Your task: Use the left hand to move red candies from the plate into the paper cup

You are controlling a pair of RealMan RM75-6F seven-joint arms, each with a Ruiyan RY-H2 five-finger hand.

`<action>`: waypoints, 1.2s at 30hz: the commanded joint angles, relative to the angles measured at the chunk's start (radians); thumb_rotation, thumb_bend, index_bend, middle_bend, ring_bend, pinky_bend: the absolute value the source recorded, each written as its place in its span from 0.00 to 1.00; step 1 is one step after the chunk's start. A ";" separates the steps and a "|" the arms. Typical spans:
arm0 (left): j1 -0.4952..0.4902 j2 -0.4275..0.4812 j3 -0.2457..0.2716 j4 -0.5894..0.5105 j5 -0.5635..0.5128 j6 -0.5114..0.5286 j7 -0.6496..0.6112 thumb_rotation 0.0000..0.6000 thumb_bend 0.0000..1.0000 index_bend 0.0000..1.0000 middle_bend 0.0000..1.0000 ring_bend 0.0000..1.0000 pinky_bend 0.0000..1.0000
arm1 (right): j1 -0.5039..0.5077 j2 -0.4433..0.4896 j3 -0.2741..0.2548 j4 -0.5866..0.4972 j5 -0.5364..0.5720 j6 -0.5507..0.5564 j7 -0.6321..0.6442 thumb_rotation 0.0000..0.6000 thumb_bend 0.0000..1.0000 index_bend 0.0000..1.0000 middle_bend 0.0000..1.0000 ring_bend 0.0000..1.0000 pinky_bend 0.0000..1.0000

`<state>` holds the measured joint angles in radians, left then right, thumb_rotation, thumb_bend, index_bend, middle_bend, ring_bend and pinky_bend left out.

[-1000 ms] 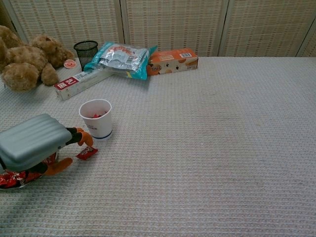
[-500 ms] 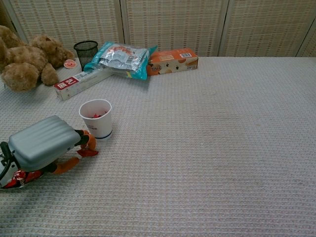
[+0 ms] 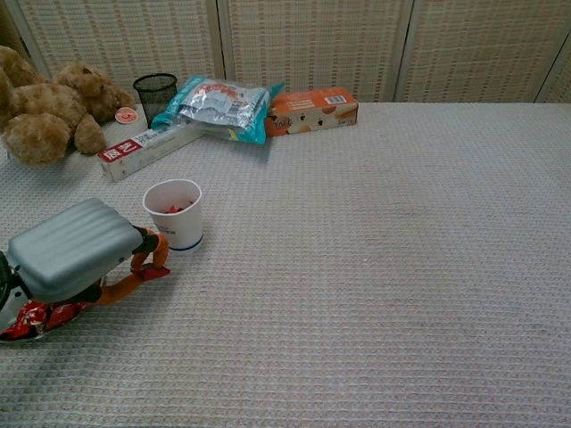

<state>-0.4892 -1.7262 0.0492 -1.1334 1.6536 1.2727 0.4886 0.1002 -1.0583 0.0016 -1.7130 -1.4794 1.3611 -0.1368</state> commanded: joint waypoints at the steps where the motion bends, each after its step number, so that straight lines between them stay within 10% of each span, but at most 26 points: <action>1: 0.022 0.063 0.003 -0.105 0.022 0.060 -0.016 1.00 0.44 0.49 0.52 0.85 1.00 | 0.000 0.001 0.001 0.000 0.000 0.001 0.003 1.00 0.08 0.00 0.00 0.00 0.00; 10: 0.004 0.187 -0.088 -0.309 -0.028 0.068 -0.023 1.00 0.44 0.49 0.52 0.85 1.00 | 0.002 -0.003 -0.002 -0.002 -0.004 -0.005 -0.005 1.00 0.08 0.00 0.00 0.00 0.00; 22: -0.100 0.123 -0.186 -0.251 -0.117 -0.063 0.026 1.00 0.44 0.47 0.51 0.85 1.00 | 0.003 -0.002 0.001 0.000 0.006 -0.008 -0.003 1.00 0.08 0.00 0.00 0.00 0.00; 36: -0.102 0.119 -0.175 -0.261 -0.139 -0.057 0.038 1.00 0.45 0.17 0.30 0.85 1.00 | 0.001 -0.001 -0.001 0.000 0.000 -0.002 -0.002 1.00 0.08 0.00 0.00 0.00 0.00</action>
<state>-0.5973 -1.6131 -0.1302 -1.3822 1.5092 1.2043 0.5265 0.1007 -1.0596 0.0009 -1.7132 -1.4789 1.3589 -0.1385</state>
